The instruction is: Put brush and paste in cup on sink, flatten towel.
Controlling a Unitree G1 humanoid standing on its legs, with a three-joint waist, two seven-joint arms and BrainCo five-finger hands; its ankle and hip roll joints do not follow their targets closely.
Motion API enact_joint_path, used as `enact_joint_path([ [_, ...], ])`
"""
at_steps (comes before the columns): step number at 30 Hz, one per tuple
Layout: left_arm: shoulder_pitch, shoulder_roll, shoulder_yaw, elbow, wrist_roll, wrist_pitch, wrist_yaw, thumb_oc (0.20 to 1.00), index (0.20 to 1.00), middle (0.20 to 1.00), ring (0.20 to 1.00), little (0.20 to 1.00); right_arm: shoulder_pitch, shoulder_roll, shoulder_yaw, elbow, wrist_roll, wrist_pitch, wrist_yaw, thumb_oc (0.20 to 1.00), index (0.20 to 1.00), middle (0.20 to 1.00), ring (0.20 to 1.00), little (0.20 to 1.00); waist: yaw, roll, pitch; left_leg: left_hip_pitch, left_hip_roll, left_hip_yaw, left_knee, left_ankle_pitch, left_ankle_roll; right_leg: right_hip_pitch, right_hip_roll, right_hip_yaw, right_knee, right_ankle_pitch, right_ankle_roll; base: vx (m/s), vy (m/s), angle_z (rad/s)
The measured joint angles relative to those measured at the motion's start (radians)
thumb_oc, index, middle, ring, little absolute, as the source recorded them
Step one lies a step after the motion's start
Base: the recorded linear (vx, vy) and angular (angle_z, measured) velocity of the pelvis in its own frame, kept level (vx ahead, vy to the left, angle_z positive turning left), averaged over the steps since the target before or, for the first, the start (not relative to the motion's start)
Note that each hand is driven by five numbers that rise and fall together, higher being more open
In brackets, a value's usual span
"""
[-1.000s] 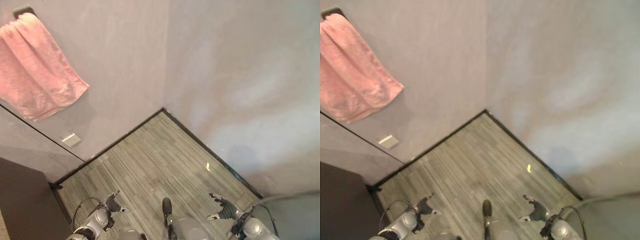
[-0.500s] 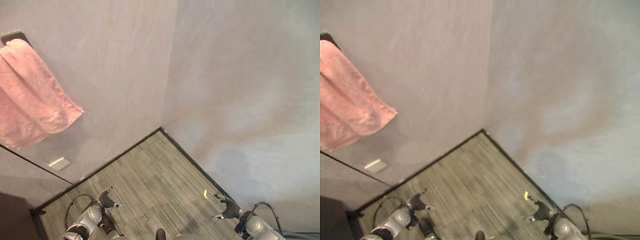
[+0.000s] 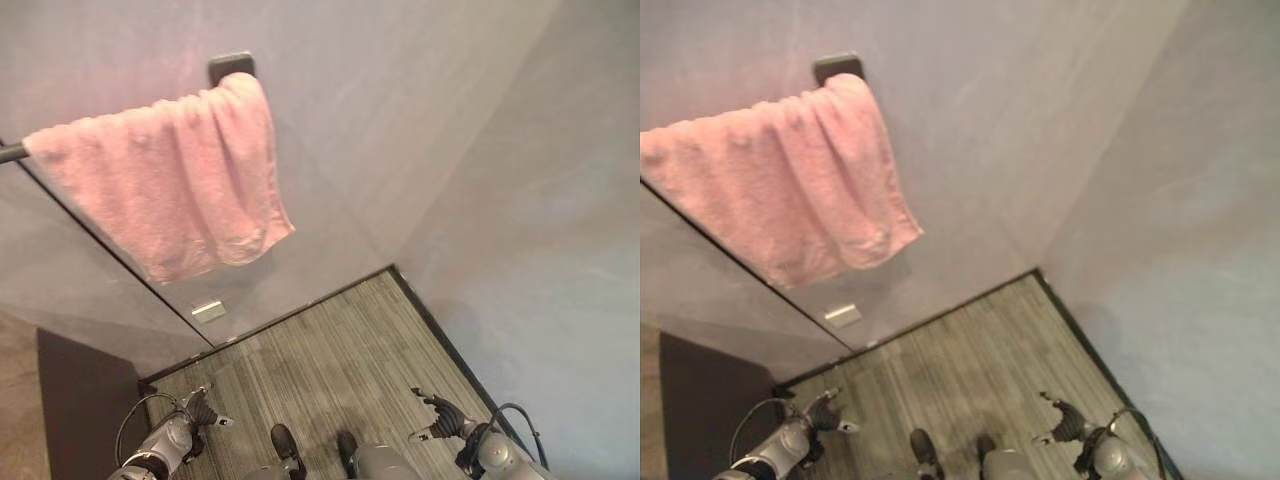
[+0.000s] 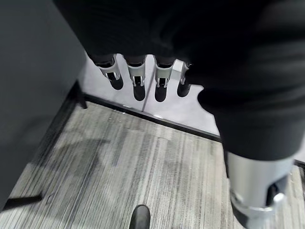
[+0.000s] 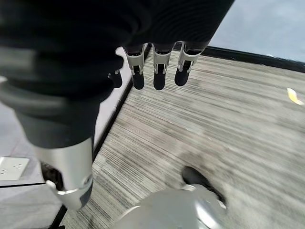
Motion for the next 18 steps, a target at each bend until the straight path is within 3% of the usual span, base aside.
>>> enact_joint_path([
  [2, 0.001, -0.002, -0.001, -0.003, 0.025, -0.004, -0.001, 1.0, 1.0, 1.0, 1.0, 1.0, 0.01, -0.006, 0.006, -0.023, -0.004, 0.0, 0.001, 1.0, 1.0, 1.0, 1.0, 1.0, -0.004, -0.012, 0.018, 0.009, -0.003, -0.023, -0.001, -0.009, -0.007, -0.046, -0.028, -0.084, -0.12, 0.121, 0.022, 0.09, -0.131, 0.62],
  [3, 0.01, -0.002, 0.0, -0.01, 0.027, -0.004, -0.003, 1.0, 1.0, 1.0, 1.0, 1.0, 0.017, -0.006, 0.007, -0.033, -0.004, 0.0, 0.001, 1.0, 1.0, 1.0, 1.0, 1.0, -0.012, -0.02, 0.023, 0.022, -0.01, -0.036, -0.002, -0.011, -0.006, -0.053, -0.047, -0.126, -0.128, 0.146, 0.017, 0.08, -0.172, 0.68],
  [5, 0.056, 0.003, -0.013, -0.094, 0.04, -0.008, -0.004, 1.0, 1.0, 1.0, 1.0, 1.0, 0.047, -0.006, 0.011, -0.031, -0.004, -0.002, 0.004, 1.0, 1.0, 1.0, 1.0, 1.0, -0.006, -0.027, 0.01, 0.046, -0.009, -0.068, -0.001, -0.025, -0.024, -0.049, -0.065, -0.135, -0.025, 0.16, 0.001, 0.06, -0.168, 0.68],
  [6, 0.056, 0.013, -0.029, -0.11, 0.047, -0.01, -0.003, 1.0, 1.0, 1.0, 1.0, 1.0, 0.052, -0.007, 0.008, -0.031, -0.004, -0.002, 0.005, 1.0, 1.0, 1.0, 1.0, 1.0, -0.001, -0.05, 0.0, 0.052, -0.013, -0.065, 0.008, -0.029, -0.035, -0.032, -0.073, -0.136, -0.028, 0.173, -0.001, 0.04, -0.164, 0.44],
  [7, 0.054, 0.018, -0.028, -0.122, 0.055, -0.01, -0.004, 1.0, 1.0, 1.0, 1.0, 1.0, 0.034, -0.012, 0.01, -0.027, -0.005, -0.002, 0.005, 1.0, 1.0, 1.0, 1.0, 1.0, 0.021, -0.048, 0.018, 0.038, 0.002, -0.069, 0.047, -0.03, -0.078, -0.004, -0.065, -0.153, -0.059, 0.221, -0.053, 0.01, -0.146, 0.35],
  [8, 0.048, 0.019, -0.029, -0.122, 0.057, -0.011, -0.008, 1.0, 1.0, 1.0, 1.0, 1.0, 0.018, -0.02, 0.009, -0.03, -0.004, -0.002, 0.002, 1.0, 1.0, 1.0, 1.0, 1.0, 0.017, -0.045, 0.037, 0.0, 0.026, -0.074, 0.14, -0.056, -0.12, 0.021, -0.065, -0.172, -0.085, 0.218, -0.062, -0.01, -0.094, 0.55],
  [10, 0.017, 0.02, -0.028, -0.128, 0.055, -0.013, -0.012, 1.0, 1.0, 1.0, 1.0, 1.0, 0.008, -0.037, 0.005, -0.029, -0.004, -0.002, 0.002, 1.0, 1.0, 1.0, 1.0, 1.0, 0.02, -0.056, 0.055, -0.097, 0.058, -0.054, 0.356, -0.054, -0.158, 0.07, -0.082, -0.221, -0.135, 0.236, -0.105, 0.04, -0.004, 0.8],
  [11, 0.005, 0.029, -0.029, -0.142, 0.053, -0.019, -0.012, 1.0, 1.0, 1.0, 1.0, 1.0, -0.011, -0.054, -0.011, -0.02, -0.003, -0.003, -0.003, 1.0, 1.0, 1.0, 1.0, 1.0, 0.021, -0.053, 0.063, -0.134, 0.129, 0.01, 0.45, -0.065, -0.187, 0.113, -0.077, -0.254, -0.16, 0.221, -0.117, 0.11, 0.081, 0.65],
  [13, 0.005, 0.037, -0.027, -0.139, 0.052, -0.024, -0.012, 1.0, 1.0, 1.0, 1.0, 1.0, -0.021, -0.058, -0.043, -0.012, 0.001, -0.004, -0.006, 1.0, 1.0, 1.0, 1.0, 1.0, 0.012, -0.036, 0.059, -0.125, 0.194, 0.058, 0.377, -0.045, -0.218, 0.142, -0.055, -0.268, -0.188, 0.217, -0.116, 0.09, 0.076, 0.3],
  [14, 0.007, 0.047, -0.017, -0.134, 0.052, -0.026, -0.011, 1.0, 1.0, 1.0, 1.0, 1.0, -0.026, -0.061, -0.082, -0.014, 0.022, -0.005, -0.008, 1.0, 1.0, 1.0, 1.0, 1.0, 0.014, -0.028, 0.06, -0.097, 0.224, 0.063, 0.272, -0.032, -0.232, 0.146, -0.029, -0.264, -0.202, 0.218, -0.116, 0.14, 0.18, -0.19],
  [15, 0.006, 0.057, -0.011, -0.116, 0.052, -0.028, -0.011, 1.0, 1.0, 1.0, 1.0, 1.0, -0.049, -0.071, -0.102, -0.011, 0.043, -0.004, -0.018, 1.0, 1.0, 1.0, 1.0, 1.0, 0.011, -0.018, 0.067, -0.078, 0.249, 0.029, 0.179, -0.016, -0.251, 0.148, -0.013, -0.244, -0.204, 0.213, -0.112, 0.2, 0.269, -0.36],
  [18, 0.0, 0.06, 0.015, -0.081, 0.041, -0.033, -0.012, 1.0, 1.0, 1.0, 1.0, 1.0, -0.052, -0.073, -0.131, 0.001, 0.099, -0.003, -0.019, 1.0, 1.0, 1.0, 1.0, 1.0, 0.001, -0.02, 0.068, -0.052, 0.28, -0.05, 0.073, 0.05, -0.284, 0.158, 0.008, -0.238, -0.204, 0.2, -0.103, 0.16, 0.237, -0.27],
])
